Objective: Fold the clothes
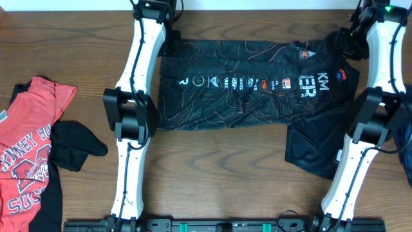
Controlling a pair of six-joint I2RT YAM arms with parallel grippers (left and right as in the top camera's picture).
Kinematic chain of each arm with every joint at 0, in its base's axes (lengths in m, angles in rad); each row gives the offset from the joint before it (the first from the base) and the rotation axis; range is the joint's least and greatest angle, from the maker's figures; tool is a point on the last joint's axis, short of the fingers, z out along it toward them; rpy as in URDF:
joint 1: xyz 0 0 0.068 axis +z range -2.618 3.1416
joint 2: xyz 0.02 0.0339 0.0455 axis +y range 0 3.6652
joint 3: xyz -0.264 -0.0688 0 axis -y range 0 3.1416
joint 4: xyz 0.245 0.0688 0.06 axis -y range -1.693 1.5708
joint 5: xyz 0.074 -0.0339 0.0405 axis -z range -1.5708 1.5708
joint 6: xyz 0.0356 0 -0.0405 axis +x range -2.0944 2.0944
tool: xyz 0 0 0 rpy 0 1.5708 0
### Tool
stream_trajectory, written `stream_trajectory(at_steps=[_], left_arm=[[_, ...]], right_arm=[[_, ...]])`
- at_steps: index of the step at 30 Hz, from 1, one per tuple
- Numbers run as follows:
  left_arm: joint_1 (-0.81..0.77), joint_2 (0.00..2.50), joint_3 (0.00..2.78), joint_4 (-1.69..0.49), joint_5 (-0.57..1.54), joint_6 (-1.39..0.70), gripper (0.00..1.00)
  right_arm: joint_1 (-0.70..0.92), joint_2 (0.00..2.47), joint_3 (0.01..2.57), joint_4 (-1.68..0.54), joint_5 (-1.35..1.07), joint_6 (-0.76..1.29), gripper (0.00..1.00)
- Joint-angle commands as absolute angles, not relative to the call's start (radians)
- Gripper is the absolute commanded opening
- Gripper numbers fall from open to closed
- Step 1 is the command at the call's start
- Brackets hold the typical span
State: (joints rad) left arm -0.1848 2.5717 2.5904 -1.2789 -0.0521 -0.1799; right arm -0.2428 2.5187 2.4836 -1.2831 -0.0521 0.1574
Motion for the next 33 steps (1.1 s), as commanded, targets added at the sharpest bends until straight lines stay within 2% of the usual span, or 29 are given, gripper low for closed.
stream_trajectory(at_steps=[1, 2, 3, 4, 5, 7, 8, 10, 13, 15, 18, 21, 26, 29, 33], left_arm=[[-0.178, 2.579, 2.587, -1.284, -0.062, -0.176, 0.58], [-0.178, 2.579, 2.587, -1.283, -0.062, -0.176, 0.45], [-0.178, 2.579, 2.587, -1.282, -0.063, -0.176, 0.39], [-0.178, 2.579, 2.587, -1.282, -0.063, -0.176, 0.4], [-0.178, 2.579, 2.587, -1.279, -0.063, -0.176, 0.48], [-0.178, 2.573, 2.587, -1.27, -0.064, -0.172, 0.52], [-0.178, 2.567, 2.59, -1.264, -0.064, -0.17, 0.51], [-0.178, 2.547, 2.604, -1.256, -0.075, -0.168, 0.44], [-0.178, 2.484, 2.616, -1.253, -0.1, -0.164, 0.44], [-0.178, 2.429, 2.616, -1.267, -0.126, -0.163, 0.43], [-0.178, 2.331, 2.616, -1.306, -0.154, -0.163, 0.43], [-0.178, 2.244, 2.616, -1.334, -0.194, -0.163, 0.43], [-0.178, 2.099, 2.616, -1.401, -0.2, -0.161, 0.43], [-0.187, 2.028, 2.616, -1.46, -0.205, -0.162, 0.4], [-0.235, 1.947, 2.616, -1.529, -0.325, -0.198, 0.35]], right_arm=[[-0.264, 2.522, 2.485, -1.297, -0.034, 0.123, 0.81], [-0.264, 2.522, 2.485, -1.3, -0.035, 0.117, 0.71], [-0.264, 2.522, 2.485, -1.302, -0.034, 0.118, 0.47], [-0.264, 2.522, 2.485, -1.303, -0.038, 0.118, 0.41], [-0.263, 2.521, 2.485, -1.301, -0.057, 0.118, 0.47], [-0.263, 2.517, 2.487, -1.293, -0.084, 0.118, 0.71], [-0.263, 2.512, 2.491, -1.29, -0.093, 0.118, 0.73], [-0.263, 2.5, 2.52, -1.291, -0.102, 0.12, 0.67], [-0.263, 2.469, 2.569, -1.303, -0.106, 0.127, 0.66], [-0.263, 2.437, 2.598, -1.323, -0.106, 0.135, 0.53], [-0.263, 2.364, 2.609, -1.34, -0.105, 0.134, 0.63], [-0.264, 2.285, 2.609, -1.344, -0.095, 0.118, 0.55], [-0.265, 2.13, 2.609, -1.386, -0.067, 0.116, 0.54], [-0.265, 2.04, 2.609, -1.427, -0.032, 0.115, 0.58], [-0.261, 1.913, 2.609, -1.444, -0.033, 0.12, 0.59]])
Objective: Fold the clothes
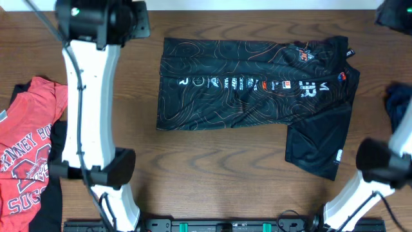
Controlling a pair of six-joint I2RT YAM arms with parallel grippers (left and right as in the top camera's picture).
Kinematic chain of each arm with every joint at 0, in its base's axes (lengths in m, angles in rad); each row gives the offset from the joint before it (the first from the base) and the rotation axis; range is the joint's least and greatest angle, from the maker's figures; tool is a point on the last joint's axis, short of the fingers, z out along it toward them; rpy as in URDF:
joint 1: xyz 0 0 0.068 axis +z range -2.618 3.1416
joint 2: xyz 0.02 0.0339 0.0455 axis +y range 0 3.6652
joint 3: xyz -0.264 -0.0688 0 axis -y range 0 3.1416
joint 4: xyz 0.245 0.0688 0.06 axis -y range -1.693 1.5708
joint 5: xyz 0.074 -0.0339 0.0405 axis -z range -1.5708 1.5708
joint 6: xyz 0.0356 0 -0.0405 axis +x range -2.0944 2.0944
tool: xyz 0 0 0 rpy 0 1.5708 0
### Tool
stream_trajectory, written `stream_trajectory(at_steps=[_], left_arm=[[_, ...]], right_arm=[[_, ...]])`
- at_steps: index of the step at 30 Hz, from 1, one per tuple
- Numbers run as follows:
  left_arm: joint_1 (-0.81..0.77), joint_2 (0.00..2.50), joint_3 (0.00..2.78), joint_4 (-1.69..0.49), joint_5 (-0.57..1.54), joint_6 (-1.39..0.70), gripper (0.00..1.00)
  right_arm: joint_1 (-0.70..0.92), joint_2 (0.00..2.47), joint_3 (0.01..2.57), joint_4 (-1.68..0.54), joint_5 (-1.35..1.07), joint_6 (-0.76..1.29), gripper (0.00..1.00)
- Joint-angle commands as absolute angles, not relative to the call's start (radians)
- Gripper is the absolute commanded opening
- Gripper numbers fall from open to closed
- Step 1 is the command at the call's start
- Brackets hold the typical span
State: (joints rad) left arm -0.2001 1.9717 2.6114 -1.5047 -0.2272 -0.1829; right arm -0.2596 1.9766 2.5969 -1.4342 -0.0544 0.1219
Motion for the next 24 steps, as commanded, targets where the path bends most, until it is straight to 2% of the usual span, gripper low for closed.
stream_trajectory(at_steps=[1, 9, 14, 19, 24], left_arm=[[-0.26, 1.919, 2.616, -1.544, -0.369, -0.22, 0.35], [-0.494, 1.737, 2.615, -1.617, -0.585, -0.341, 0.34], [-0.654, 1.67, 2.583, -1.689, -0.714, -0.427, 0.34], [-0.821, 1.604, 2.537, -1.689, -0.768, -0.469, 0.34], [-0.892, 1.56, 2.406, -1.689, -0.79, -0.538, 0.34]], right_arm=[[-0.261, 1.871, 2.609, -1.456, -0.021, 0.124, 0.6], [-0.261, 1.635, 2.572, -1.599, -0.016, 0.15, 0.63], [-0.261, 1.457, 2.458, -1.617, -0.022, 0.173, 0.63], [-0.261, 1.216, 2.264, -1.573, -0.027, 0.204, 0.7], [-0.26, 0.99, 1.927, -1.552, -0.061, 0.221, 0.74]])
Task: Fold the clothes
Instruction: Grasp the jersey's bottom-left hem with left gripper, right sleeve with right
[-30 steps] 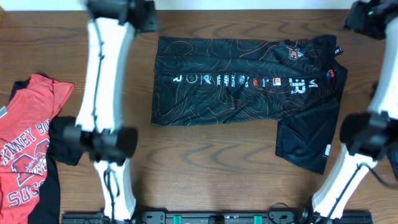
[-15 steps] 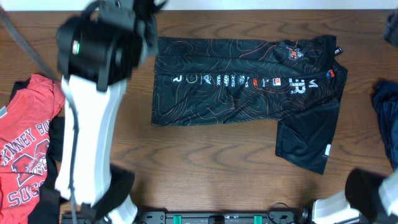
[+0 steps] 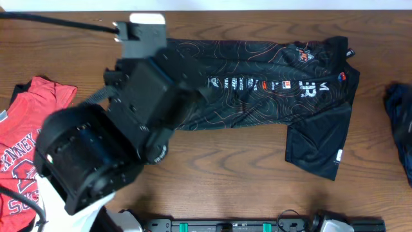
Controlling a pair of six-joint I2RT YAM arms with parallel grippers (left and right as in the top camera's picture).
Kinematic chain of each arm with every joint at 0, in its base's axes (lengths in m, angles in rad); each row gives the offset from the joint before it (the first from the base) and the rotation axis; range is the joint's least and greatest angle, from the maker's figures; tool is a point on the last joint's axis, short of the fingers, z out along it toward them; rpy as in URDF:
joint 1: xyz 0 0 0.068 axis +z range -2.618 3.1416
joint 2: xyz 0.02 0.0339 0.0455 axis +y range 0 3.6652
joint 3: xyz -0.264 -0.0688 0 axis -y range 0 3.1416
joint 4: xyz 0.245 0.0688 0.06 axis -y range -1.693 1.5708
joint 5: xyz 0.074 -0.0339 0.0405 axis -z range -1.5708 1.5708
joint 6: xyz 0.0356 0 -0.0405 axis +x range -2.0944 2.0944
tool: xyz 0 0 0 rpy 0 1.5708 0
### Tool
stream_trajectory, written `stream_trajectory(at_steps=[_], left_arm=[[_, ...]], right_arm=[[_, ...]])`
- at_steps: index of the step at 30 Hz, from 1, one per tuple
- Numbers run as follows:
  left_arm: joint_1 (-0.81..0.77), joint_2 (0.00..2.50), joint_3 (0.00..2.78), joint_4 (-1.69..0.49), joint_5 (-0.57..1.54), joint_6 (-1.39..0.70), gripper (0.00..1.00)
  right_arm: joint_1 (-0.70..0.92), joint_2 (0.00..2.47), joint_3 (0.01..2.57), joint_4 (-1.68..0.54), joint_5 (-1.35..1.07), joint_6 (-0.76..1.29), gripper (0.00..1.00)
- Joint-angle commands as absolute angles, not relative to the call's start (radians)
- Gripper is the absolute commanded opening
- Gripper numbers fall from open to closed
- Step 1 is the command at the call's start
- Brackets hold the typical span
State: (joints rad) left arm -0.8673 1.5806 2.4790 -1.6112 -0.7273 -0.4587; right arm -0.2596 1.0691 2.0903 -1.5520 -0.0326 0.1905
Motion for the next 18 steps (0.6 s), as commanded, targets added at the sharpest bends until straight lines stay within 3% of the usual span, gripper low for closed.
stream_trajectory(at_steps=[1, 8, 13, 16, 18], left_arm=[[-0.902, 1.549, 2.357, -1.689, -0.807, -0.565, 0.34], [-0.928, 1.459, 1.941, -1.633, -0.84, -0.791, 0.34], [-0.927, 1.358, 1.544, -1.381, -0.738, -0.81, 0.35], [-0.918, 1.308, 1.318, -1.209, -0.69, -0.81, 0.46], [-0.896, 1.295, 1.214, -1.131, -0.629, -0.81, 0.52]], right_arm=[[-0.26, 0.955, 1.855, -1.546, -0.064, 0.224, 0.74], [-0.261, 0.74, 1.304, -1.456, -0.128, 0.24, 0.84], [-0.261, 0.75, 1.063, -1.441, -0.22, 0.229, 0.87], [-0.261, 0.776, 1.026, -1.401, -0.324, 0.223, 0.99], [-0.261, 0.801, 1.011, -1.401, -0.355, 0.262, 0.99]])
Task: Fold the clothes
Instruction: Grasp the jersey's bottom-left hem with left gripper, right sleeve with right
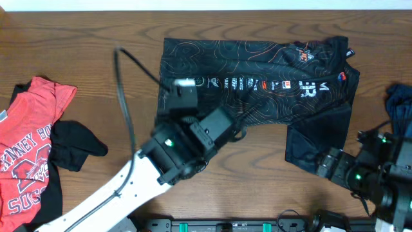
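Observation:
A black jersey (257,84) with orange contour lines and white lettering lies folded lengthwise across the far middle of the table. One sleeve (318,145) hangs toward the near right. My left gripper (182,98) reaches in from the near left and hovers over the jersey's near-left part. Its fingers are hidden under the wrist. My right gripper (325,165) sits at the near right, at the sleeve's lower corner. Its jaws are too dark to read.
A red printed T-shirt (29,148) lies at the left edge with a black garment (74,145) beside it. A dark blue garment (400,103) shows at the right edge. Bare wooden table (257,187) runs along the front.
The left arm, which filled the left of the view close to the camera, now sits lower over the jersey's near-left part. The right arm, then out of view, now shows at the sleeve's lower corner.
Both grippers were first at the jersey's far corners. Then the arms stood away from it and the jersey lay flat on its own. After that the left arm loomed near the camera. Now both grippers are at the jersey's near side.

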Controlling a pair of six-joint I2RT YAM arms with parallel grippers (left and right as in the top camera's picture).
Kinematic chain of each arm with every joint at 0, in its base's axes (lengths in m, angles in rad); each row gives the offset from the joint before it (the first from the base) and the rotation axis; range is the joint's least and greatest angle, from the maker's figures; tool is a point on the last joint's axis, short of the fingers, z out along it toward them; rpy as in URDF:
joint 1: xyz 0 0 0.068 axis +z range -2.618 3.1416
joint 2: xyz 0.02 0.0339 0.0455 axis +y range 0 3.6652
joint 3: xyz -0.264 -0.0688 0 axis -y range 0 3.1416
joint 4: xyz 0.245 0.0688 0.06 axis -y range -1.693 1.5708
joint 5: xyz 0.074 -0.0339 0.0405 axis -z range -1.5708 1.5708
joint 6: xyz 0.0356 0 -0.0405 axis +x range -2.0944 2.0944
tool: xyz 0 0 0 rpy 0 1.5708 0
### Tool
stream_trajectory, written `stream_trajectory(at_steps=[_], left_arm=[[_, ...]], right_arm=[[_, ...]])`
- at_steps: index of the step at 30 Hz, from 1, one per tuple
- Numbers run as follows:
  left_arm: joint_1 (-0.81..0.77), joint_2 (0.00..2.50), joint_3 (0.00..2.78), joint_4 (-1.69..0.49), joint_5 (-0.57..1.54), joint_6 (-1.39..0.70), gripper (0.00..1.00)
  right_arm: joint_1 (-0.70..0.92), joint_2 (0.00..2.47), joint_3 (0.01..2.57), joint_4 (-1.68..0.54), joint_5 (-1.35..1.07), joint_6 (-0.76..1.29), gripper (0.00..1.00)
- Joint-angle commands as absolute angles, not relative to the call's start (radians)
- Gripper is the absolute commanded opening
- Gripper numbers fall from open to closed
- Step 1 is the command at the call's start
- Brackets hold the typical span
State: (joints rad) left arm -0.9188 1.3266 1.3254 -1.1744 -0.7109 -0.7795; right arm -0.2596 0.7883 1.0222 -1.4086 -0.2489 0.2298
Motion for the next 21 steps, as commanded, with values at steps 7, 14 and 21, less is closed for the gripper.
stream_trajectory(at_steps=[7, 14, 21], left_arm=[[-0.72, 1.294, 0.958, -0.853, -0.383, -0.748, 0.72], [-0.485, 1.309, 0.799, -0.548, -0.093, -0.698, 0.91], [-0.278, 1.461, 0.735, -0.434, 0.152, -0.68, 0.93]], right_arm=[[-0.261, 0.926, 0.905, -1.301, -0.419, 0.27, 0.99], [-0.261, 1.047, 0.846, -1.201, -0.403, 0.274, 0.99], [-0.261, 1.056, 0.846, -1.103, -0.357, 0.313, 0.99]])
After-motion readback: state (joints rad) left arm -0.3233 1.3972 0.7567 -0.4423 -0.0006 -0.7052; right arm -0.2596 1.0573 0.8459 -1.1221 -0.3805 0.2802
